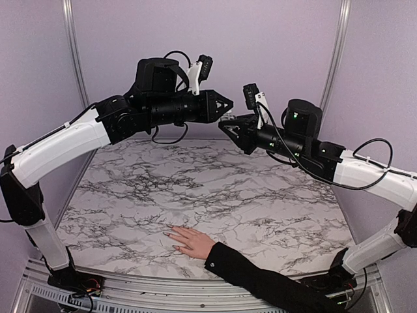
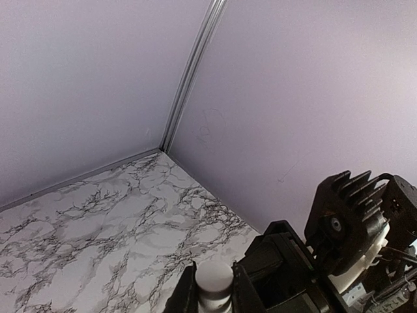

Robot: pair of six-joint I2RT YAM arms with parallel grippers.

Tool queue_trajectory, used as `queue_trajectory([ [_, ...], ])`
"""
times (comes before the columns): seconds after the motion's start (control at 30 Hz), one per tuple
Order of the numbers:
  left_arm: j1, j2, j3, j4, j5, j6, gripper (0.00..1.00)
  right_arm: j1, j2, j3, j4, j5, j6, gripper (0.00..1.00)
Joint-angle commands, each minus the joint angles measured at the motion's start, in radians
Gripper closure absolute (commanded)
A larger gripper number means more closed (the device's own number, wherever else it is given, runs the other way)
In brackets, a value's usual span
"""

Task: Paint the nails
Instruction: Screw the nail polish bottle.

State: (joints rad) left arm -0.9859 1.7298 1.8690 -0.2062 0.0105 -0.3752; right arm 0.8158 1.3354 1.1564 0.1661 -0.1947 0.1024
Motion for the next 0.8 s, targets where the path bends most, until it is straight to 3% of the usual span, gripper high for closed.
queue_trajectory([
  [0.0,-0.004,-0.001,0.008,0.028,0.110,0.022,0.92,0.008,0.003,0.087,0.019,-0.067,-0.020,1.00],
  [0.2,-0.002,-0.039,-0.054,0.027,0.193,0.044,0.95,-0.008,0.005,0.140,0.014,-0.161,-0.029,1.00],
  [0.77,0.041,-0.098,-0.154,0.013,0.608,0.153,0.95,-0.073,0.020,0.255,0.048,-0.634,-0.011,1.00],
])
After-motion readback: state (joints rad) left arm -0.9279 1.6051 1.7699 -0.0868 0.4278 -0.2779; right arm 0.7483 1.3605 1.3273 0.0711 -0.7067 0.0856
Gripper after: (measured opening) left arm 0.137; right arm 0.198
